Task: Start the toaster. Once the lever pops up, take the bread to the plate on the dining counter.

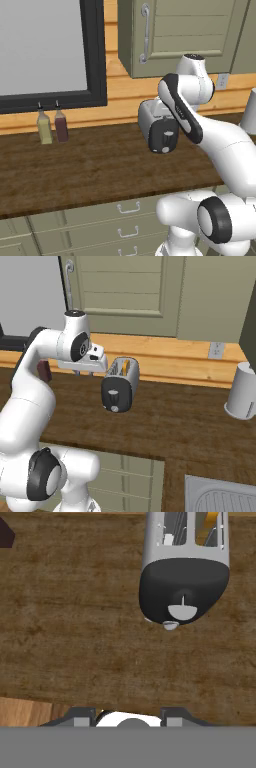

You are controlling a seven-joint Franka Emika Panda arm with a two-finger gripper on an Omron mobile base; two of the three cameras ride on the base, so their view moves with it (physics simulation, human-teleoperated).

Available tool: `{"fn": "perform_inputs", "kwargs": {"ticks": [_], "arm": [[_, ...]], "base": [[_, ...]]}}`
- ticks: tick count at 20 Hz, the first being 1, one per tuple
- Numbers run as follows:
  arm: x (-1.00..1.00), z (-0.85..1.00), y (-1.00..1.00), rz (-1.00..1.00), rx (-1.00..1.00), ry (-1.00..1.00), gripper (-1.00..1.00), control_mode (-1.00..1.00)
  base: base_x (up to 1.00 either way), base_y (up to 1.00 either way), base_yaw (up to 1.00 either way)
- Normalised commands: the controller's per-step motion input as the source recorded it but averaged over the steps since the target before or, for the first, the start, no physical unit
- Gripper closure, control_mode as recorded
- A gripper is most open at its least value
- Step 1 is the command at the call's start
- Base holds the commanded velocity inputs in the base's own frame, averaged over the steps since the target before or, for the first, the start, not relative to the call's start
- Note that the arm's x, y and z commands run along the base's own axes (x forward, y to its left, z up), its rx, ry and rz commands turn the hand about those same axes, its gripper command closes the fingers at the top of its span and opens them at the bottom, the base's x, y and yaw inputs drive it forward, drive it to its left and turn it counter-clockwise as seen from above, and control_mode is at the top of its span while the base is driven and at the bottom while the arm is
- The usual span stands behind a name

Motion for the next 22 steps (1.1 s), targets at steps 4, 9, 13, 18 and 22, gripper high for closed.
{"fn": "perform_inputs", "kwargs": {"ticks": [4, 9, 13, 18, 22], "arm": [[-0.08, -0.02, 0.0, 0.0, 0.0, 0.0, -1.0, -1.0], [0.0, -0.35, 0.0, 0.0, 0.0, -0.01, -1.0, -1.0], [0.02, -0.55, -0.05, 0.0, 0.0, -0.06, -1.0, -1.0], [0.22, -0.28, -0.18, 0.0, 0.0, -0.05, -1.0, -1.0], [0.36, -0.12, -0.21, 0.0, 0.0, -0.02, -1.0, -1.0]], "base": [[0.0, 0.0, 0.0], [0.0, 0.0, 0.0], [0.0, 0.0, 0.0], [0.0, 0.0, 0.0], [0.0, 0.0, 0.0]]}}
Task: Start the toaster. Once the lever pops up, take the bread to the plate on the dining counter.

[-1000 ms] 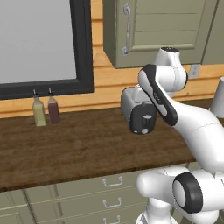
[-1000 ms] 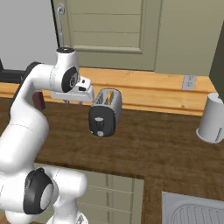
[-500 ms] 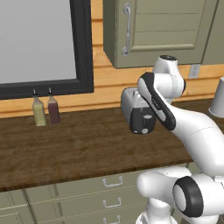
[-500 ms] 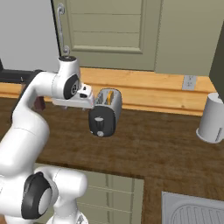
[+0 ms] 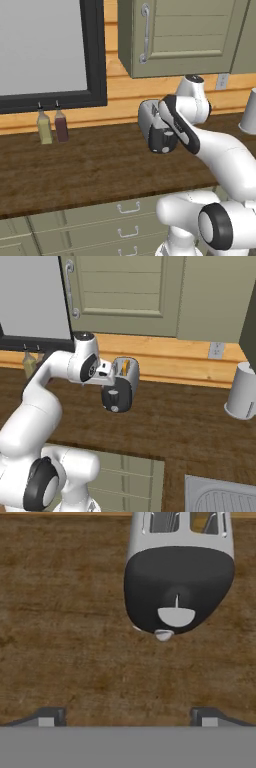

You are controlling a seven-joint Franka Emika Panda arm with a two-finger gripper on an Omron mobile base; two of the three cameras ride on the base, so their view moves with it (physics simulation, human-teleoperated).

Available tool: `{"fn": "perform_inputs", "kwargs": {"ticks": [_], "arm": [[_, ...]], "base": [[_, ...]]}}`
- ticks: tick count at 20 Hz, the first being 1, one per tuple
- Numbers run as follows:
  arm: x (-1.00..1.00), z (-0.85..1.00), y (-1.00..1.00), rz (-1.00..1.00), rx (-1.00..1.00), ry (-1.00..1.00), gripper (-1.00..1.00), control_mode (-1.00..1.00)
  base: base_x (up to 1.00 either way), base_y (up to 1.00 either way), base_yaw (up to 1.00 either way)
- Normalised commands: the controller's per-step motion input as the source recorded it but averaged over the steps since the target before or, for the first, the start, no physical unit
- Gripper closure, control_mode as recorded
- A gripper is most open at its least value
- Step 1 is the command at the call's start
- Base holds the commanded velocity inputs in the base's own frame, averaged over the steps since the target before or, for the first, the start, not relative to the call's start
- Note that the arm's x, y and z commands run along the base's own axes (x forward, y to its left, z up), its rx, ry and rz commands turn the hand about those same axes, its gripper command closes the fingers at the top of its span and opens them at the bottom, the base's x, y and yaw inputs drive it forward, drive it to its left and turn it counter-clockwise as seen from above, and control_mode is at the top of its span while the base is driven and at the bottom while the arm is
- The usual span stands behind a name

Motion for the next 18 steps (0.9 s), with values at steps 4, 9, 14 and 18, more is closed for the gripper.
{"fn": "perform_inputs", "kwargs": {"ticks": [4, 9, 14, 18], "arm": [[0.16, -0.14, -0.14, 0.0, 0.0, -0.02, -1.0, -1.0], [0.0, -0.27, 0.0, 0.0, -0.01, -0.05, -1.0, -1.0], [0.0, -0.15, 0.0, 0.0, 0.0, -0.02, -1.0, -1.0], [0.02, 0.0, 0.0, 0.0, 0.0, 0.0, -1.0, -1.0]], "base": [[0.0, 0.0, 0.0], [0.0, 0.0, 0.0], [0.0, 0.0, 0.0], [0.0, 0.0, 0.0]]}}
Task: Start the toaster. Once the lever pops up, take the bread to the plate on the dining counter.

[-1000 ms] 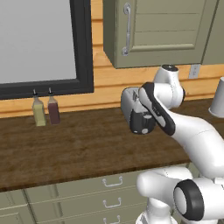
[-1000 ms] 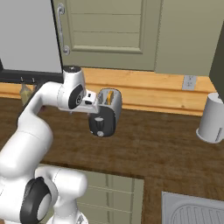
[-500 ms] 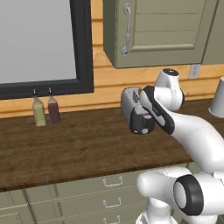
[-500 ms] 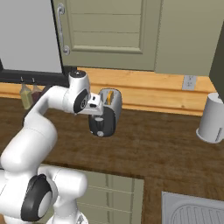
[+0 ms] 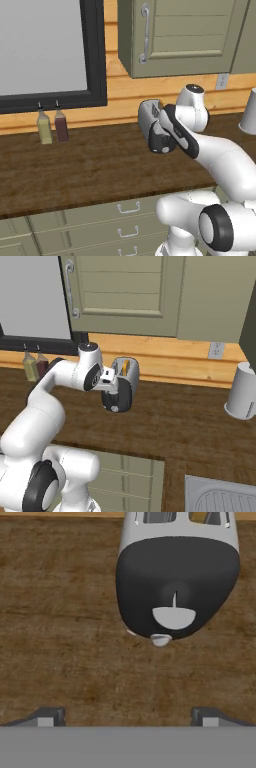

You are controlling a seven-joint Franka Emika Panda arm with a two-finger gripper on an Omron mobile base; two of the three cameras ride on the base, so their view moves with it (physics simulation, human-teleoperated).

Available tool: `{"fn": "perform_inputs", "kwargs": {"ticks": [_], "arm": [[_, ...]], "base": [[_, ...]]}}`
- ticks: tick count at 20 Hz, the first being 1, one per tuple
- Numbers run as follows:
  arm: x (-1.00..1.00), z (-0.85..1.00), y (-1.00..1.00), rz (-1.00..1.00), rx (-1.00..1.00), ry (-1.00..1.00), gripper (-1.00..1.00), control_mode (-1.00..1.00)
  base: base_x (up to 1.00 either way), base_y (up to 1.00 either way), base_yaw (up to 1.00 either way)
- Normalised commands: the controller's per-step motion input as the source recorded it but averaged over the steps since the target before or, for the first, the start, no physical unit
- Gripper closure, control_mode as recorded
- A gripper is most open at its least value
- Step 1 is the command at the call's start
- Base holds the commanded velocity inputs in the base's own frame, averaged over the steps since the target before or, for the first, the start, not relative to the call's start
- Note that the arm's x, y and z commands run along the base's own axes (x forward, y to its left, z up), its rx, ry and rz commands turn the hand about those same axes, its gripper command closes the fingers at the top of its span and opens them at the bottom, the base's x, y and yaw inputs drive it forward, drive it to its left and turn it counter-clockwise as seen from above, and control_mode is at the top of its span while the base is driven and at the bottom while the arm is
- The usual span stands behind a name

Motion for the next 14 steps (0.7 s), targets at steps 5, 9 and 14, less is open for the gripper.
{"fn": "perform_inputs", "kwargs": {"ticks": [5, 9, 14], "arm": [[0.18, 0.0, 0.0, 0.0, 0.0, 0.0, -1.0, -1.0], [0.27, 0.0, 0.0, 0.0, 0.0, 0.0, -1.0, -1.0], [0.31, 0.0, 0.0, 0.0, 0.0, 0.0, -1.0, -1.0]], "base": [[0.0, 0.0, 0.0], [0.0, 0.0, 0.0], [0.0, 0.0, 0.0]]}}
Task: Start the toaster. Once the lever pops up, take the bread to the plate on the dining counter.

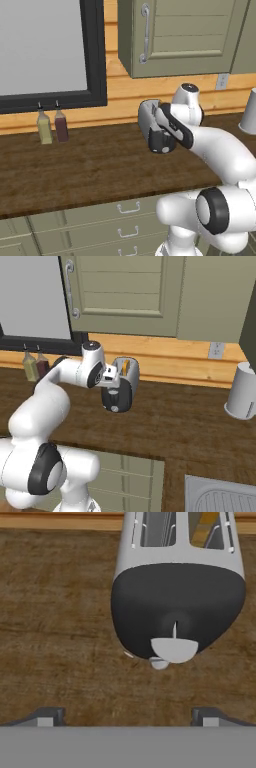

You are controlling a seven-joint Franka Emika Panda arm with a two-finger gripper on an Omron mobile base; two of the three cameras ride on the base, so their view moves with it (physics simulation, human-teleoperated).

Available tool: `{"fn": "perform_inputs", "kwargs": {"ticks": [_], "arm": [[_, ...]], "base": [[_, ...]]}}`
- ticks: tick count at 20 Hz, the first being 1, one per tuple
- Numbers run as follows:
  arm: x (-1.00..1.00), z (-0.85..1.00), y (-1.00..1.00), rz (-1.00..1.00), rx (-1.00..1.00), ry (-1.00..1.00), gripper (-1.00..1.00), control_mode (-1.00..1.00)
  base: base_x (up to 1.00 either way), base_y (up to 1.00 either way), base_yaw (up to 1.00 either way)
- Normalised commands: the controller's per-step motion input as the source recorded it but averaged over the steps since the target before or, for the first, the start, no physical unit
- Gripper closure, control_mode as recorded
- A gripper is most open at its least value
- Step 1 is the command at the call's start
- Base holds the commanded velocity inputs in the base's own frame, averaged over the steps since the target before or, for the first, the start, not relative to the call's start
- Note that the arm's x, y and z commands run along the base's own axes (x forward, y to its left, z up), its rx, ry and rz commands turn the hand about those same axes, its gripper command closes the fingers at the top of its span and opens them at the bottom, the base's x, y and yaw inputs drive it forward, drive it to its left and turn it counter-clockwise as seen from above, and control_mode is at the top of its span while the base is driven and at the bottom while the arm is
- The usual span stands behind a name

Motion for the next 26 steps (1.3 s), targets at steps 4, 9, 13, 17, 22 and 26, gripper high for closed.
{"fn": "perform_inputs", "kwargs": {"ticks": [4, 9, 13, 17, 22, 26], "arm": [[0.23, 0.0, 0.0, 0.0, 0.0, 0.0, -1.0, -1.0], [0.18, -0.03, 0.0, 0.0, 0.0, 0.0, -1.0, -1.0], [0.11, -0.07, 0.0, 0.0, 0.0, 0.0, -1.0, -1.0], [0.16, -0.05, 0.0, 0.0, 0.0, 0.0, -1.0, -1.0], [0.19, -0.04, 0.0, 0.0, 0.0, 0.0, -1.0, -1.0], [0.06, -0.11, 0.0, 0.0, 0.0, 0.0, -1.0, -1.0]], "base": [[0.0, 0.0, 0.0], [0.0, 0.0, 0.0], [0.0, 0.0, 0.0], [0.0, 0.0, 0.0], [0.0, 0.0, 0.0], [0.0, 0.0, 0.0]]}}
